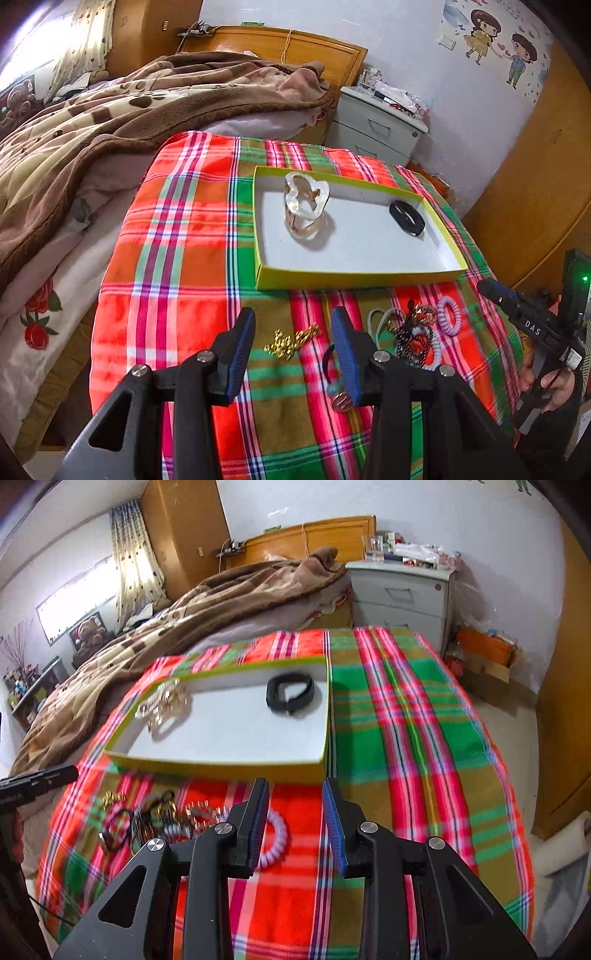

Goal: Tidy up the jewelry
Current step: 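Grasp the purple coil hair tie with the right tool while the left tool approaches the gold chain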

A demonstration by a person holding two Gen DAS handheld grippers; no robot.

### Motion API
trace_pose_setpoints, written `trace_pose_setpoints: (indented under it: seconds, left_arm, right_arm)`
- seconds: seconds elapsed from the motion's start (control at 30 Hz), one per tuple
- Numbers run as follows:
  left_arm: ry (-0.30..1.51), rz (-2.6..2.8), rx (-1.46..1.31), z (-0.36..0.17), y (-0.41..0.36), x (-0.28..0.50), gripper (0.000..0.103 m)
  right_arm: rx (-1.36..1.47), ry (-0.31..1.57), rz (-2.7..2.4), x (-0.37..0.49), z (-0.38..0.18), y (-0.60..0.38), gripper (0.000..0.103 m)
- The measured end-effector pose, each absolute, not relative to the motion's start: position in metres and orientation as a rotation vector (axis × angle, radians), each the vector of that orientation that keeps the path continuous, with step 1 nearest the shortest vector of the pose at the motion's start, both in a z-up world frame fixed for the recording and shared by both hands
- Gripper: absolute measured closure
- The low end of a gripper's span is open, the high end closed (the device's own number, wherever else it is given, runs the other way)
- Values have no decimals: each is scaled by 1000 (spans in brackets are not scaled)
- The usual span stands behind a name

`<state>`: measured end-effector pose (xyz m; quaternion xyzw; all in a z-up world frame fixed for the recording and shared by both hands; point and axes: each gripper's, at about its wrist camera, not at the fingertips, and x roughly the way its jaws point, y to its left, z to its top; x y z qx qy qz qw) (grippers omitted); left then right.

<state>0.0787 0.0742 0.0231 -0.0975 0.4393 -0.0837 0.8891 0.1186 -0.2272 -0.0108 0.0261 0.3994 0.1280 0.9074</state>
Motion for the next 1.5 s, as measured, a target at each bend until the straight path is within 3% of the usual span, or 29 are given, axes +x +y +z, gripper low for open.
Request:
trace_pose_setpoints:
  seconds: [0.17,0.87,1.03,1.2,1.5]
  left_arm:
    - [943,-186,-214,9,73,72,58]
    - [981,-153,-235,-9,82,69,58]
    - [985,-151,-236,-10,83,69,58]
    - [990,-155,-230,-11,81,70,58]
    - [999,-177,-216,-12,76,75,58]
  right_arm:
    - [45,866,284,115,-28,-225,63]
    - [-150,907,246,113,-44,-199,63]
    - [-166,901,266,111,-44,-195,72]
    - [-162,898,267,112,-44,-195,92]
    - [-33,848,271,112,-35,-215,93]
